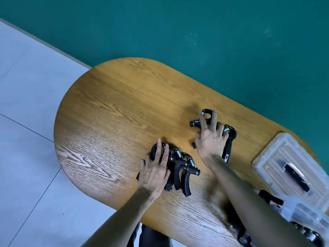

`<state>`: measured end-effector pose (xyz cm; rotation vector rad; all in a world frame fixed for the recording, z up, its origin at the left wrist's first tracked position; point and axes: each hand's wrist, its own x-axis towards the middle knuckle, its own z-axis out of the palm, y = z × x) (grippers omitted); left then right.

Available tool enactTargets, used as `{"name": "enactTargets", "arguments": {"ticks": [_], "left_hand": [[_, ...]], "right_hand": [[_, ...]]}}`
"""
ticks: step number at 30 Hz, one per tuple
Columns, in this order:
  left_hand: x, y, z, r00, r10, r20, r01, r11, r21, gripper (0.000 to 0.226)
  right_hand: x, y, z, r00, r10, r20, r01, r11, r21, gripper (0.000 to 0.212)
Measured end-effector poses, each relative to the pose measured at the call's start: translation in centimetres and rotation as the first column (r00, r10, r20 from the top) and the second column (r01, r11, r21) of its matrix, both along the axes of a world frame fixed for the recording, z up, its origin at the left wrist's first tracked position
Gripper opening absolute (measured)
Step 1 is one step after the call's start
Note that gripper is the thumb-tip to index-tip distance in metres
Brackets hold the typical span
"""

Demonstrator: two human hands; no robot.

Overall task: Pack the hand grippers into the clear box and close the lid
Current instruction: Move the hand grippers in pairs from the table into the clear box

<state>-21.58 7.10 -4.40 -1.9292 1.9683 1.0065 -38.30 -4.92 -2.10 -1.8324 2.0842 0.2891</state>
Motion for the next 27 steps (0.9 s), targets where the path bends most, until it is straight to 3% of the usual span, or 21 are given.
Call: {"name": "enactTargets", "arguments": {"ticks": [4,12,27], "left_hand": [[-0.1,-1.1,3.2,0.998,-0.031,0.049,0.034,0.997,-0.062,0.081],[-3.5,-2.5,8.8,0.999,-0.011,0.048,0.019,0.984,-0.177,0.078],[-18.9,2.7,13.8,0.996,-0.074,-0.056,0.051,0.94,-0.338,0.078]], "right_hand": [[-0.3,3.2,2.5,0.992,0.068,-0.102,-0.08,0.99,-0.113,0.078],[-2.5,9.1,8.6,0.988,-0.029,-0.151,-0.003,0.978,-0.208,0.08],[-14.7,17.9,13.2,0.969,-0.218,-0.121,0.163,0.922,-0.351,0.078]]}}
